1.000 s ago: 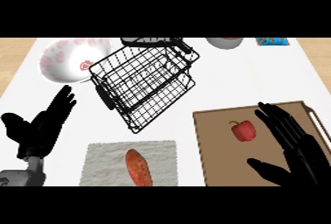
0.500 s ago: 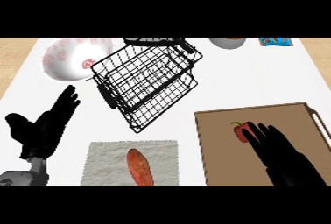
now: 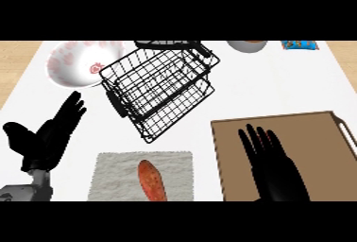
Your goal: Pick the bell pepper from the tray and place it in the tiered basket
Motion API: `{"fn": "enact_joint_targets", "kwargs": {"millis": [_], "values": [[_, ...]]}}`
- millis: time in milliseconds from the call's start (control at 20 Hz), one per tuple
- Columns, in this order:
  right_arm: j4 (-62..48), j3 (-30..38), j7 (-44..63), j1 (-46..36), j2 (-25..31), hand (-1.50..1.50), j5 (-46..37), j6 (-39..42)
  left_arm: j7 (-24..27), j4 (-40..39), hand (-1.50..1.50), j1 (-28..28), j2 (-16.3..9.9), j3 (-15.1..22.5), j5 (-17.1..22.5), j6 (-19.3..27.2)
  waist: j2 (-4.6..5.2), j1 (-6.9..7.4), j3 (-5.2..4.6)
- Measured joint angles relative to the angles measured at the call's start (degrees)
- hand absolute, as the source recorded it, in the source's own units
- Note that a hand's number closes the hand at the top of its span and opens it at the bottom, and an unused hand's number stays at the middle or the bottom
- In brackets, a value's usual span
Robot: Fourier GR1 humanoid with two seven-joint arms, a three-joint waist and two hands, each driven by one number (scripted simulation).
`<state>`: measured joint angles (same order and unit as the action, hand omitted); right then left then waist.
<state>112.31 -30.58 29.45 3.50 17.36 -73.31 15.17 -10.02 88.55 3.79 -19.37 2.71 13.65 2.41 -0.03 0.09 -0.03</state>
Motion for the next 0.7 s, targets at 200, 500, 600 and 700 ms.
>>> {"fn": "enact_joint_targets", "kwargs": {"millis": [200, 500, 600, 700], "values": [[-6.3, 2.46, -0.38, -1.85, -1.78, -1.5, -1.18, -2.03, -0.91, 1.08, 0.0, -0.36, 1.02, -0.25, -1.39, 0.15, 0.02, 0.02, 0.02], [-15.03, 6.39, -4.79, -2.99, -1.87, -1.5, -2.52, -9.09, -1.19, 0.78, 0.0, 0.09, 1.76, -2.12, -2.01, -1.67, 0.03, -0.03, 0.04], [-18.42, 8.2, -6.24, -4.82, -2.03, -1.5, -2.8, -11.21, -1.18, 1.86, 0.0, -1.05, 1.93, -2.32, -2.29, -2.17, -0.04, 0.07, -0.04], [-19.53, 8.86, -7.09, -4.88, -2.23, -1.5, -3.86, -13.32, -1.66, 1.31, 0.0, -0.07, 2.42, -2.78, -2.62, -2.43, -0.15, -0.01, -0.17]]}}
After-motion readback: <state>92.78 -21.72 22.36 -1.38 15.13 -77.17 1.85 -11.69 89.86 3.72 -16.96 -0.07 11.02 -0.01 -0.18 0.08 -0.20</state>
